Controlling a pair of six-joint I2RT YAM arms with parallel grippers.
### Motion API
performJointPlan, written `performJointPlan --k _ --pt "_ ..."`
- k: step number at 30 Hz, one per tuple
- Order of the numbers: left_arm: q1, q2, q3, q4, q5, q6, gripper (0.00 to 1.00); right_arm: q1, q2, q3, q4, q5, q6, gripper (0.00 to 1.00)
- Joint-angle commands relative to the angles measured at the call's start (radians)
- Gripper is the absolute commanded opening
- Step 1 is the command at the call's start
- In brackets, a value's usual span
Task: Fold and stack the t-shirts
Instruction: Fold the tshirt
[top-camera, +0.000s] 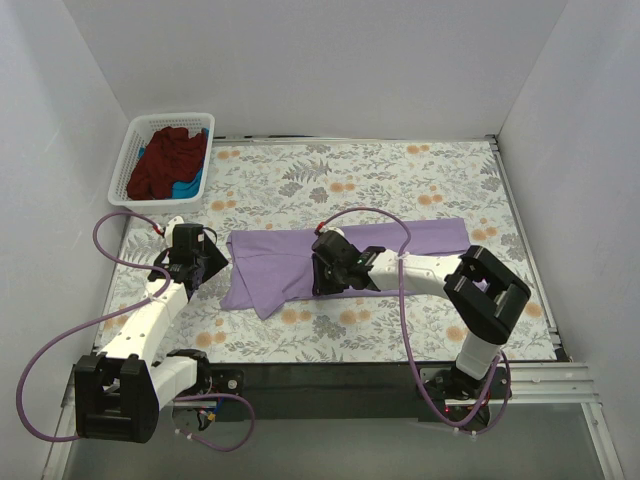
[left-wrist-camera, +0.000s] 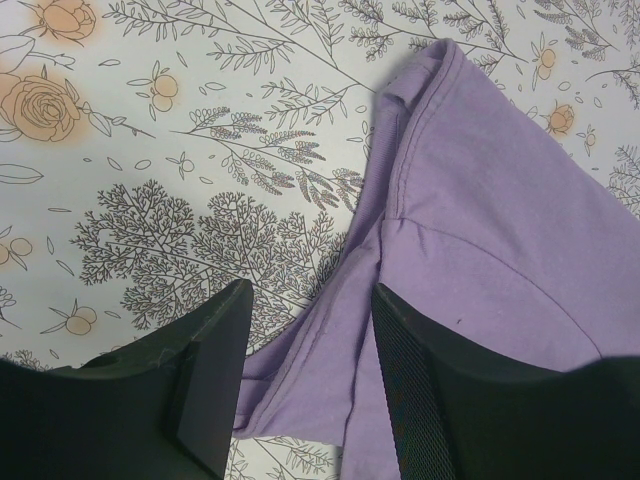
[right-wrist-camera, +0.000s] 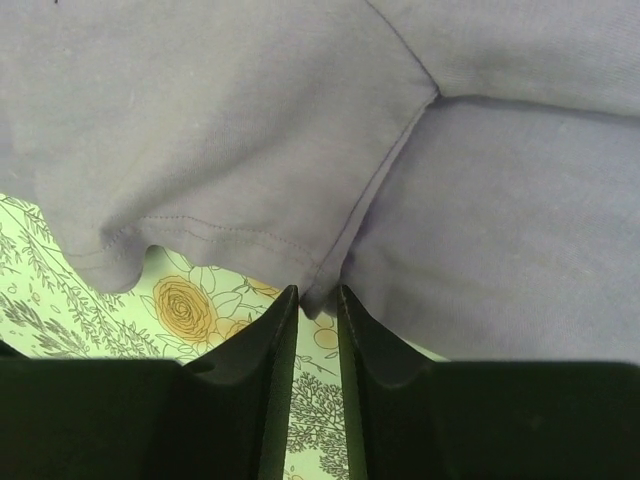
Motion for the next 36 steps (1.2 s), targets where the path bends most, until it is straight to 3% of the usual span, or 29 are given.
performJointPlan --k 1,8,14,36 --pt "-0.001 -0.008 0.026 0.021 0.001 0.010 0.49 -0.005 0.019 -0.008 0.053 -0.028 0.017 0.28" --pt "0.000 -0.008 0.024 0.022 0.002 0.010 0.49 -0.010 0.036 -0.004 0.071 -0.055 0.014 0.24" --pt "-0.001 -0.005 0.026 0.019 0.002 0.010 0.49 -0.026 -0.019 -0.039 0.068 -0.021 -0.015 0.02" --pt "-0.001 0.005 0.021 0.032 0.027 0.019 0.49 -0.053 -0.050 0.016 -0.077 -0.021 -0.172 0.03"
